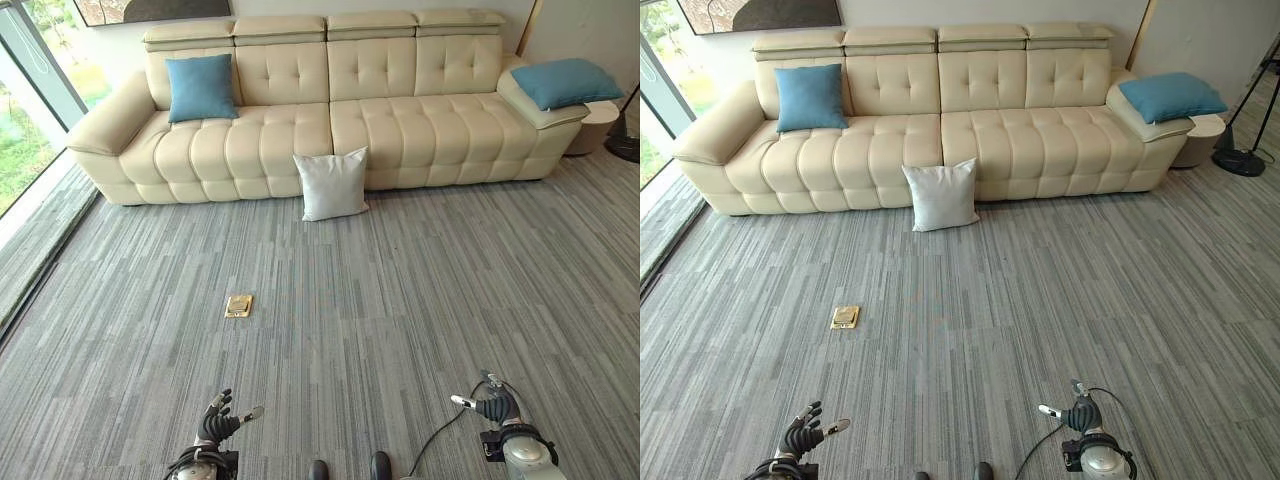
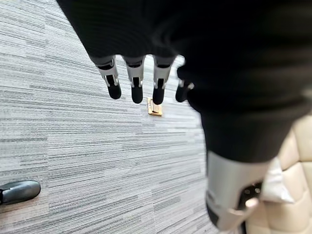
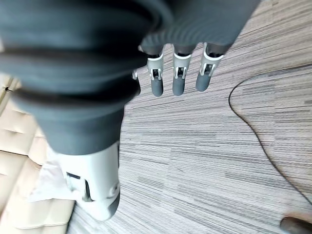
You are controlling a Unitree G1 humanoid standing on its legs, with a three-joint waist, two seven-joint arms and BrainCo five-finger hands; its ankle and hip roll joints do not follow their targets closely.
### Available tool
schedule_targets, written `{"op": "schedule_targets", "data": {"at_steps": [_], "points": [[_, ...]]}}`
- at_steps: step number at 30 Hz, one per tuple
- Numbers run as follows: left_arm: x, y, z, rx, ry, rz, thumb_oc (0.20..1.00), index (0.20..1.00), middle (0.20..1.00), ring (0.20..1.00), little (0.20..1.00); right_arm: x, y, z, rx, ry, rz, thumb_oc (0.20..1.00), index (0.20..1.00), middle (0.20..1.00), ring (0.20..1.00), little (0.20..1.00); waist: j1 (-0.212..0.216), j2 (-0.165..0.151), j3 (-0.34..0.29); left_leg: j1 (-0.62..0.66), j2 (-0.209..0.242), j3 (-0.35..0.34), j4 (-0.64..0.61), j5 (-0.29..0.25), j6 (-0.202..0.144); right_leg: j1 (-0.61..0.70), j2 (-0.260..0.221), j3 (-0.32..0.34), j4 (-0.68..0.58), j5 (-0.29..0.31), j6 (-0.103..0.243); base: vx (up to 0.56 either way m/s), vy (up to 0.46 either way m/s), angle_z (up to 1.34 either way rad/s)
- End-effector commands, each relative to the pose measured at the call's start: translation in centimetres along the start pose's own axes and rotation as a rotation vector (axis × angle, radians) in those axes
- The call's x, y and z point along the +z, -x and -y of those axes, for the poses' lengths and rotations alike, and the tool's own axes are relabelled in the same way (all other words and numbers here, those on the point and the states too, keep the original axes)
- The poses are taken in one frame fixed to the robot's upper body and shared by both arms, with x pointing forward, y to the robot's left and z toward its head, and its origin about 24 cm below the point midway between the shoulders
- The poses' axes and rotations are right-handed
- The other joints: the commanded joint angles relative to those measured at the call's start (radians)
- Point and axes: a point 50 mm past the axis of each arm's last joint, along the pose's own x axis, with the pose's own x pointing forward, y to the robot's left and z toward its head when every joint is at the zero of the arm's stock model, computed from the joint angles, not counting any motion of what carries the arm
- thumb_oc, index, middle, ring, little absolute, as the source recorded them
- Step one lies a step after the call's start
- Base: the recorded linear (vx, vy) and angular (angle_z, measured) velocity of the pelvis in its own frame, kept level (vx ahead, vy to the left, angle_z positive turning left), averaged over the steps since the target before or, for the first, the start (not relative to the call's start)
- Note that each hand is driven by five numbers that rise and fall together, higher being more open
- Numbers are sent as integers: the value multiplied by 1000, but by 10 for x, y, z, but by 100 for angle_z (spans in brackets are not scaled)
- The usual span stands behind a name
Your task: Pick up all the scattered cushions and arrange them neatly on the sofa.
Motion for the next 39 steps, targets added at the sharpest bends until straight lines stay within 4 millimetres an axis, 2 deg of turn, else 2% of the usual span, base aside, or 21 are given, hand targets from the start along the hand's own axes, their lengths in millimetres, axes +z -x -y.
{"op": "schedule_targets", "data": {"at_steps": [1,6,7,8,9,10,12,16,20,21,22,24,25,26,27,30,32,33,35,36,39], "points": [[29,-11,-12,31,-30,103,1000,1000,1000,1000,1000,33,-8,9,-39,-12,125,1000,1000,1000,1000,1000,6,-33,28,7,37,-14,8,-76,-56,54,-70,-5,20,-163,95,60,59,11],[27,-11,-13,35,-20,89,1000,1000,1000,1000,1000,35,-10,8,-32,0,128,1000,1000,1000,1000,1000,9,-28,36,2,21,-24,5,-92,-31,11,-80,25,90,-179,102,22,99,-2],[26,-10,-16,42,-24,88,1000,1000,1000,1000,1000,37,-10,8,-33,3,133,1000,1000,1000,1000,1000,10,-20,47,7,12,-18,9,-104,-16,-39,-85,43,182,-184,113,3,131,-7],[26,-10,-16,42,-24,88,1000,1000,1000,1000,1000,37,-10,8,-33,3,133,1000,1000,1000,1000,1000,12,-20,46,6,12,-17,9,-105,-16,-42,-85,45,187,-186,113,14,186,-23],[26,-9,-18,47,-4,89,1000,1000,1000,1000,1000,40,-10,8,-32,10,142,1000,1000,1000,1000,1000,10,-7,68,17,10,-8,14,-115,0,-103,-91,45,316,-181,131,1,94,-27],[26,-9,-18,47,-4,90,1000,1000,1000,1000,1000,40,-10,8,-32,10,142,1000,1000,1000,1000,1000,12,-8,66,15,8,-6,14,-115,1,-110,-92,48,325,-185,131,25,134,-33],[27,-10,-17,47,31,90,1000,1000,1000,1000,1000,42,-9,5,-23,4,150,1000,1000,1000,1000,1000,-3,7,87,55,12,1,5,-125,4,-198,-76,43,438,-166,134,145,82,-29],[35,-13,-13,32,55,113,1000,1000,1000,1000,1000,44,-10,9,-29,21,154,1000,1000,1000,1000,1000,-31,9,103,119,6,-2,-11,-152,-7,-265,-51,-22,321,-131,121,185,-33,-10],[44,-15,-8,11,55,143,1000,1000,1000,1000,1000,38,-8,12,-39,32,138,1000,1000,1000,1000,1000,-58,4,101,151,8,-21,-11,-178,-19,-243,-45,-30,243,-128,117,211,-113,19],[44,-15,-6,4,55,143,1000,1000,1000,1000,1000,36,-8,13,-41,24,130,1000,1000,1000,1000,1000,-60,2,91,159,10,-19,-11,-185,-23,-226,-42,-32,230,-128,101,393,-245,57],[42,-15,-2,-12,89,134,1000,1000,1000,1000,1000,31,-8,17,-53,7,117,1000,1000,1000,1000,1000,-69,5,69,163,41,-14,54,-212,-46,-170,-28,-34,215,-154,76,456,-284,55],[42,-15,-2,-15,95,131,1000,1000,1000,1000,1000,31,-8,19,-53,7,114,1000,1000,1000,1000,1000,-70,4,63,147,43,-11,104,-207,-52,-156,-29,-35,208,-158,68,287,-174,40],[41,-15,1,-22,117,125,1000,1000,1000,1000,1000,30,-8,21,-52,10,116,1000,1000,1000,1000,1000,-65,1,67,107,36,-9,231,-168,-69,-112,-21,-24,194,-171,48,144,-84,42],[41,-15,1,-22,117,125,1000,1000,1000,1000,1000,30,-8,21,-52,10,116,1000,1000,1000,1000,1000,-66,1,68,105,37,-10,237,-171,-70,-111,-21,-25,193,-171,47,281,-169,32],[42,-16,2,-28,128,127,1000,1000,1000,1000,1000,32,-9,23,-53,10,118,1000,1000,1000,1000,1000,-53,-8,81,44,32,-12,350,-115,-79,-71,-25,-18,179,-185,29,176,-110,-12],[42,-16,3,-34,128,123,1000,1000,1000,1000,1000,33,-10,26,-56,11,120,1000,1000,1000,1000,1000,-40,-22,89,-35,26,-3,402,-120,-66,-37,-38,-14,164,-199,24,149,-59,-5],[39,-15,2,-32,116,109,1000,1000,1000,1000,1000,33,-10,29,-64,13,120,1000,1000,1000,1000,1000,-25,-41,89,-93,28,20,366,-155,-49,-2,-55,-12,142,-214,30,262,-21,-6],[37,-15,1,-28,115,101,1000,1000,1000,1000,1000,33,-11,30,-68,14,119,1000,1000,1000,1000,1000,-17,-45,88,-122,31,23,333,-153,-48,11,-57,-10,134,-220,34,284,18,13],[33,-13,1,-24,114,90,1000,1000,1000,1000,1000,34,-11,30,-72,23,118,1000,1000,1000,1000,1000,2,-39,86,-168,45,10,239,-80,-62,51,-51,-4,114,-241,37,347,70,-4],[34,-12,-1,-15,118,95,1000,1000,1000,1000,1000,35,-12,31,-80,31,121,1000,1000,1000,1000,1000,19,-28,88,-221,71,1,137,5,-84,89,-40,1,102,-261,39,313,82,-21],[34,-12,-1,-7,121,95,1000,1000,1000,1000,1000,32,-12,30,-83,36,108,1000,1000,1000,1000,1000,34,-33,90,-261,83,14,55,31,-98,133,-47,11,88,-282,47,346,114,-23]]}}
